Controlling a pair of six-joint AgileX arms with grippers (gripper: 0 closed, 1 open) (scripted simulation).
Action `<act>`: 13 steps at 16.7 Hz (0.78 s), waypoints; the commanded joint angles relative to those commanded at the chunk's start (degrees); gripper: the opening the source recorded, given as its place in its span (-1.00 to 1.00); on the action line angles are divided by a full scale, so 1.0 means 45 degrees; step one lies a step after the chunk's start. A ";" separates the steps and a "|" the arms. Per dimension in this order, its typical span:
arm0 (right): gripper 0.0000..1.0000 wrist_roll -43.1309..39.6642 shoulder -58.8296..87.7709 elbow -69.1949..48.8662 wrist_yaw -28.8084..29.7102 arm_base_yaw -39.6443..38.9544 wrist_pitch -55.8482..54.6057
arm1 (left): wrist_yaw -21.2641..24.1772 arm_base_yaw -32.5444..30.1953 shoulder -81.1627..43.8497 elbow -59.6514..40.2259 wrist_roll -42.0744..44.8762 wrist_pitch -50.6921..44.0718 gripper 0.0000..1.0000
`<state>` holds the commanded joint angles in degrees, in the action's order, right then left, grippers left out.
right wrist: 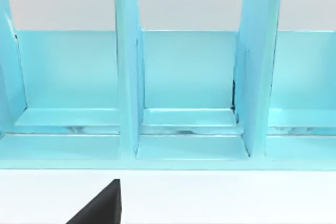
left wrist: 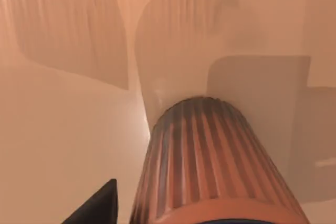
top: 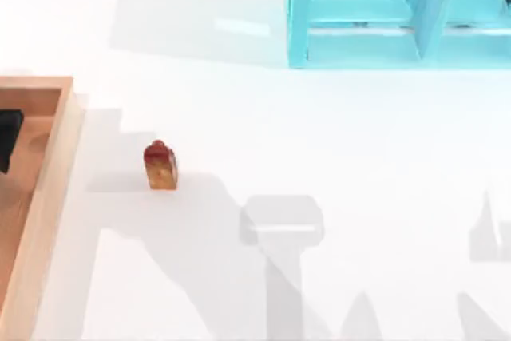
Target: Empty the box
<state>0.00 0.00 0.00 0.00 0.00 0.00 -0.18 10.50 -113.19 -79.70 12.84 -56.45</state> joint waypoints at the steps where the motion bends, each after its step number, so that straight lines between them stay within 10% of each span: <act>1: 1.00 0.0000 0.0000 0.0000 0.0000 0.0000 0.0000 | 0.0000 0.0000 0.0000 0.0000 0.0000 0.0000 1.00; 13: 1.00 0.0000 0.0000 0.0000 0.0000 0.0000 0.0000 | 0.0000 0.0000 0.0000 0.0000 0.0000 0.0000 -0.66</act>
<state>0.00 0.00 0.00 0.00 0.00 0.00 -0.18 10.50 -113.19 -79.70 12.84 -56.45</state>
